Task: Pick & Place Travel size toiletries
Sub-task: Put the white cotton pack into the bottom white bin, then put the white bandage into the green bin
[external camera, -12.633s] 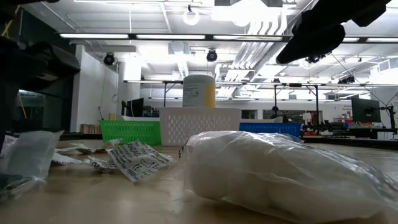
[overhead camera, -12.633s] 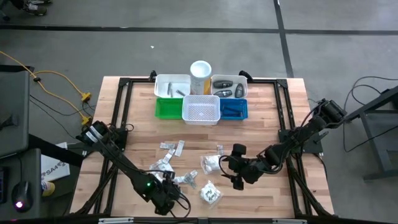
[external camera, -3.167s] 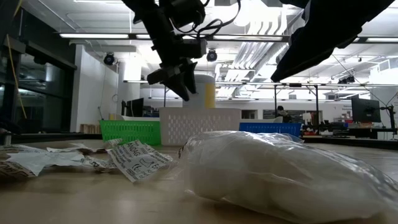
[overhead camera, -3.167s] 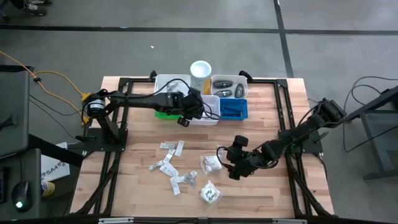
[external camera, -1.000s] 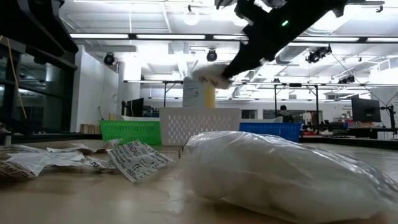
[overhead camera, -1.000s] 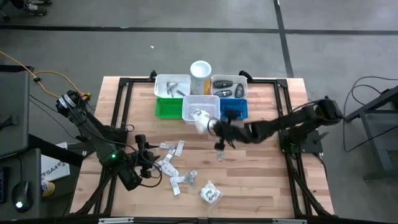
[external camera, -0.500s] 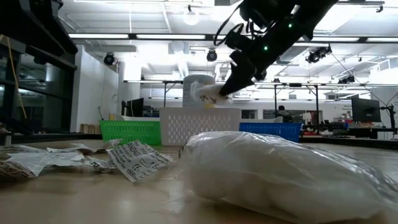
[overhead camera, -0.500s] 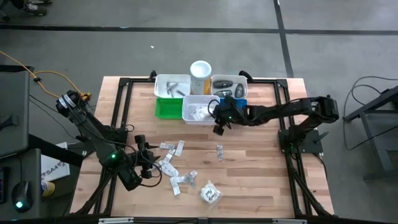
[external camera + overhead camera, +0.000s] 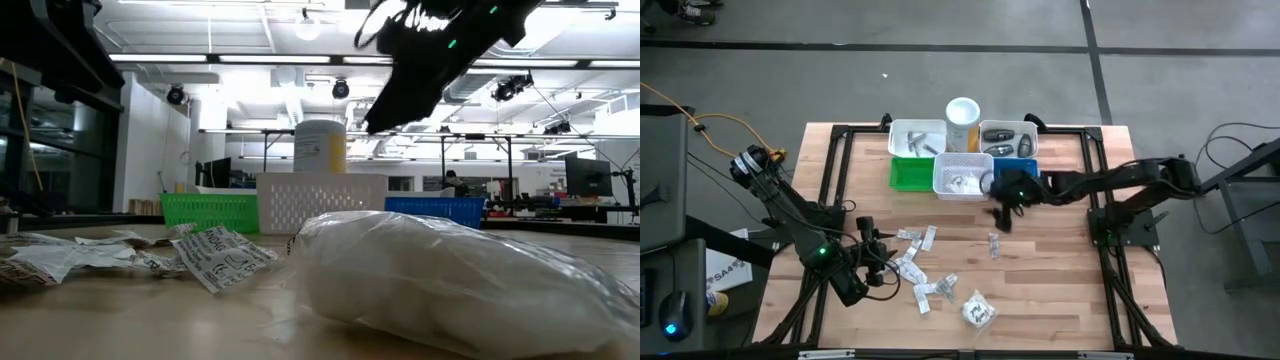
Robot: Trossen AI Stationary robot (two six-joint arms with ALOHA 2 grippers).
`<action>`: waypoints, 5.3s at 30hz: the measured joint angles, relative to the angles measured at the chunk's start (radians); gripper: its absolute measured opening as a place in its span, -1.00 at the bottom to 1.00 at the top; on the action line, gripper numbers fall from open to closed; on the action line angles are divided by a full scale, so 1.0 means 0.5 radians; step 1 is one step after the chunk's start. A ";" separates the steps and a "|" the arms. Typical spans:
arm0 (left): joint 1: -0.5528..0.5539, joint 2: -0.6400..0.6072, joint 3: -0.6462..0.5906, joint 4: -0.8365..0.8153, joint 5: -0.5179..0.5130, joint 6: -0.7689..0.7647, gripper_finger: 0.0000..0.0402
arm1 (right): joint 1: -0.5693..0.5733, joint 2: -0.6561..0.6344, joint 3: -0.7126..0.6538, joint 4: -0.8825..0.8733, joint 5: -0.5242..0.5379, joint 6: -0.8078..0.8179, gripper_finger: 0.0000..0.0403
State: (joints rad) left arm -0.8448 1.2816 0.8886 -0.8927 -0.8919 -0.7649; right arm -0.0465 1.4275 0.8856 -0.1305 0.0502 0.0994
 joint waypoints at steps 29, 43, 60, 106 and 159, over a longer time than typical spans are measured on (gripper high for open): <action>0.000 0.000 0.000 0.065 0.038 -0.086 -0.01 | 1.273 0.821 0.000 0.989 0.105 -0.158 0.14; 0.000 0.000 0.000 0.064 0.039 -0.106 -0.01 | 1.240 1.027 0.000 1.072 0.193 -0.236 0.14; 0.000 0.001 0.000 0.059 0.091 -0.158 -0.01 | 1.152 1.002 0.003 1.027 0.183 -0.010 -0.95; 1.035 0.002 0.000 -0.106 -0.196 0.049 -0.01 | -0.443 0.084 0.000 -0.177 -0.024 -0.183 0.14; 1.389 -0.101 -0.727 1.725 0.787 1.328 -0.01 | 0.576 0.603 -0.574 0.963 0.338 2.479 0.12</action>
State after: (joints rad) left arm -0.1505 1.2312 0.5251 -0.0303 -0.4986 -0.1009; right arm 0.2417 1.7288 0.5987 0.3512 0.2192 1.3389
